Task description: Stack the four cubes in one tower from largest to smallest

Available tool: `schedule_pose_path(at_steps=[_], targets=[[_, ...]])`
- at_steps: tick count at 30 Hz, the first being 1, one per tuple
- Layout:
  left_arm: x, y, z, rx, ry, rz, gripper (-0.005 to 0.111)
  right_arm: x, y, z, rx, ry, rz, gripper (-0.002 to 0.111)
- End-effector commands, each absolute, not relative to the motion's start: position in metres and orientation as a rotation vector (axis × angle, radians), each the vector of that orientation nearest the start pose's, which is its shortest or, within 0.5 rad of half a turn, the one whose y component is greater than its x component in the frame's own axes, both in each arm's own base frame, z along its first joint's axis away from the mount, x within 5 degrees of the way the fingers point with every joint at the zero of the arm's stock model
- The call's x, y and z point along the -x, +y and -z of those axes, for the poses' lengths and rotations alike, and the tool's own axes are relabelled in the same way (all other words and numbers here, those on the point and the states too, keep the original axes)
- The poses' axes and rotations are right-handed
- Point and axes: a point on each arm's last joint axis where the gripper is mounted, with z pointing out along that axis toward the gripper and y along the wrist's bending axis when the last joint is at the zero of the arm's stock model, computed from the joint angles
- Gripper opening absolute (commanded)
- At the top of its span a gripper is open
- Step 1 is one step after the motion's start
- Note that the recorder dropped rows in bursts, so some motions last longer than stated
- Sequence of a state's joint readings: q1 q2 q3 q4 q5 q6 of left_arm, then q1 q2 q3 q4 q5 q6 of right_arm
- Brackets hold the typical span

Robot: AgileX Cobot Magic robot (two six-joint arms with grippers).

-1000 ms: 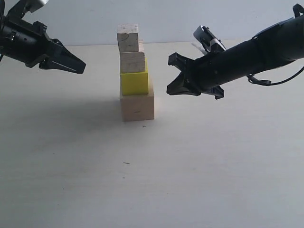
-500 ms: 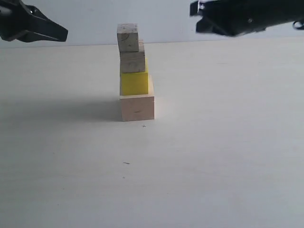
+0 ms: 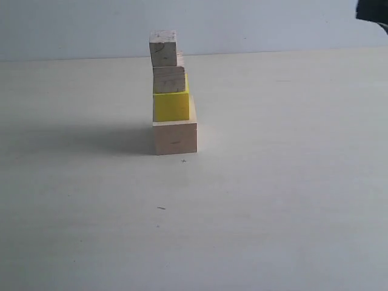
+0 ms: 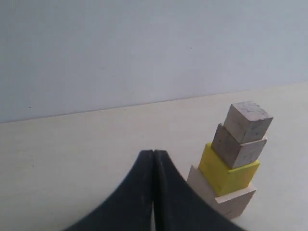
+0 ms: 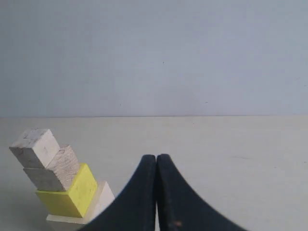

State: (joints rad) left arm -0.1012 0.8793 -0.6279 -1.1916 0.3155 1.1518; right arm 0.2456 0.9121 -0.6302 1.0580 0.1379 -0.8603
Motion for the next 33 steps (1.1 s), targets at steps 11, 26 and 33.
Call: schedule_pose_path(at_steps=[11,26,33], targets=[[-0.118,-0.029,-0.273,-0.160,1.781,0.289,0.000,-0.119,0.040,-0.331,0.123,1.630,-0.425,0.000],[-0.115,-0.030,-0.274,-0.176,1.768,0.297,0.000,-0.114,0.038,-0.334,0.121,1.604,-0.428,0.000],[-0.115,-0.030,-0.274,-0.176,1.768,0.297,0.000,-0.114,0.038,-0.334,0.121,1.604,-0.428,0.000]])
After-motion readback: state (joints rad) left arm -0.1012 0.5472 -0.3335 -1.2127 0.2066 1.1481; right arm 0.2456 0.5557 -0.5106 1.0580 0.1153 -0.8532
